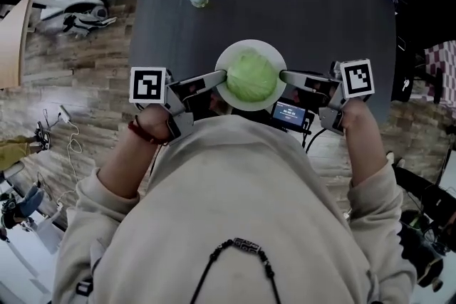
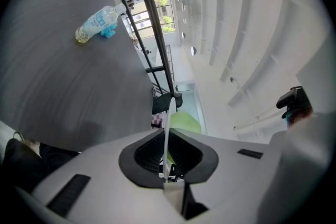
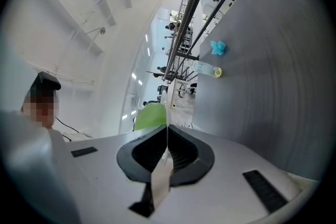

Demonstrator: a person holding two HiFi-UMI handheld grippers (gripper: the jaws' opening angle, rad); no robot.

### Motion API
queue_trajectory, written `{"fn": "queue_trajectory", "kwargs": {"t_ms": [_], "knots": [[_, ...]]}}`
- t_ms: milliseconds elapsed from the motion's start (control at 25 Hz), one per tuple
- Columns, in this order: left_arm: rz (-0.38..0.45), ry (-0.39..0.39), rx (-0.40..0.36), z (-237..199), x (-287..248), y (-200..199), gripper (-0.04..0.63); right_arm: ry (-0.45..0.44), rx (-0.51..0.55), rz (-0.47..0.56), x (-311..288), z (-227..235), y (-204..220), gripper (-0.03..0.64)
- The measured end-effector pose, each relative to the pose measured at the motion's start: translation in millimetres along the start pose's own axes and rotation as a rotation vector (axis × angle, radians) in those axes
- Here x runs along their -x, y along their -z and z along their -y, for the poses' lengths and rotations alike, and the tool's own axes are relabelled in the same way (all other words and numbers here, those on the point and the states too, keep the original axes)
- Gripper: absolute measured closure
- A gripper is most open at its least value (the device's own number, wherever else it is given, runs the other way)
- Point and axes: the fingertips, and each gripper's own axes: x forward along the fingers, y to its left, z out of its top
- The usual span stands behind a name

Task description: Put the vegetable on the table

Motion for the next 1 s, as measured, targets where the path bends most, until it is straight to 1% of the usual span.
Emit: {"fn": "queue_trajectory", "kwargs": {"t_ms": [160, 280, 360, 520, 720, 840, 1000], "knots": [[-0.014, -0.017, 0.027, -3.8, 8.0, 0.5, 0.571, -0.004, -0.017, 0.011, -7.0, -2.3, 2.7, 0.592], [-0.04, -0.033, 0.02, -6.8, -7.8, -0.8, 0.571, -0.018, -0.045, 0.045, 7.5, 6.7, 2.8, 0.592], [-0.059, -0.024, 0.022, -5.3, -20.4, -0.7, 0.571, -0.022, -0.061, 0.073, 17.8, 11.6, 4.6, 0.592], [-0.11, -0.027, 0.017, -5.5, -32.1, -6.7, 0.571, 0.004, -0.037, 0.115, 27.5, 14.7, -1.4, 0.592], [-0.175, -0.013, -0.027, 4.0, -40.8, -17.7, 0.571, 0.025, -0.029, 0.168, 35.5, 6.4, -8.7, 0.592], [-0.191, 0.0, -0.027, 9.6, -39.2, -28.5, 0.571, 0.034, -0.015, 0.191, 32.8, -1.4, -18.9, 0.592], [-0.205, 0.024, -0.047, 12.2, -31.8, -42.7, 0.571, 0.046, -0.011, 0.204, 21.7, -7.2, -28.8, 0.592]]}}
